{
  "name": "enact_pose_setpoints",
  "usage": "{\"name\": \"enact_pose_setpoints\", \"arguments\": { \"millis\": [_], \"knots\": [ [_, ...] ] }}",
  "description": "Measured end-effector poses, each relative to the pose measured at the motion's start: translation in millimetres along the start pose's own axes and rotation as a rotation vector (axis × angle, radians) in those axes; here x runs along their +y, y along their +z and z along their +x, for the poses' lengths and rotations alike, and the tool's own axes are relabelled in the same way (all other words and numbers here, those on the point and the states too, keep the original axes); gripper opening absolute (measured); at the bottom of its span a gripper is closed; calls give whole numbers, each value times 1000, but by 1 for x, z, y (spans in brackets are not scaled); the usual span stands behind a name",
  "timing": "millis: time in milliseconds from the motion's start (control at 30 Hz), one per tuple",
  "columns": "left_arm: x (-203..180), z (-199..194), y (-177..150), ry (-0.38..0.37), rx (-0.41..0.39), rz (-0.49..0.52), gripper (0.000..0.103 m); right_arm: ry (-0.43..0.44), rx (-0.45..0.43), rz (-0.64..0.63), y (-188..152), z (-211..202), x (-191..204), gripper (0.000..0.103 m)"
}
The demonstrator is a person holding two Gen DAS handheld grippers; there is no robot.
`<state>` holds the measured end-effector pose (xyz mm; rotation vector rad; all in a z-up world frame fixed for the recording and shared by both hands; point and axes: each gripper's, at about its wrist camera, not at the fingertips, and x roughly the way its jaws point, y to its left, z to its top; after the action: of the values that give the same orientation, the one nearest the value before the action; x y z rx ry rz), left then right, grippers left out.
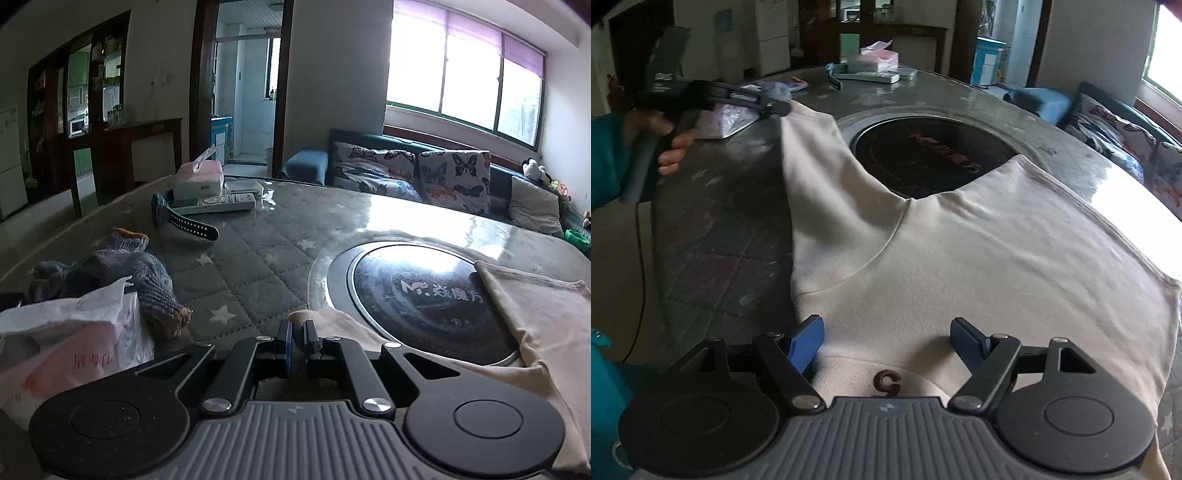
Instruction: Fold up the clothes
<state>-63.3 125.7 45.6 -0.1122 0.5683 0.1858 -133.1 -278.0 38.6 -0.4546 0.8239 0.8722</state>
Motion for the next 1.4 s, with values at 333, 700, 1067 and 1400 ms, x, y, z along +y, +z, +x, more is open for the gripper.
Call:
{"name": "enact_pose_setpoints", "arguments": {
  "millis": [333,700,1067,1400],
  "knots": [
    [1,-4,-4,54,31,11,11,17,-21,-13,4,2,3,77],
    [-80,-37,-3,-195,15,138,55,-91,-79,137,-22,-47,-39,78],
    [-203,-48,-36,-482,56,335,55,-191,-34,230,-69,-58,-59,76],
    [-231,-44,-65,-525,108,470,55,-279,-119,432,-109,-98,-89,76]
  ]
}}
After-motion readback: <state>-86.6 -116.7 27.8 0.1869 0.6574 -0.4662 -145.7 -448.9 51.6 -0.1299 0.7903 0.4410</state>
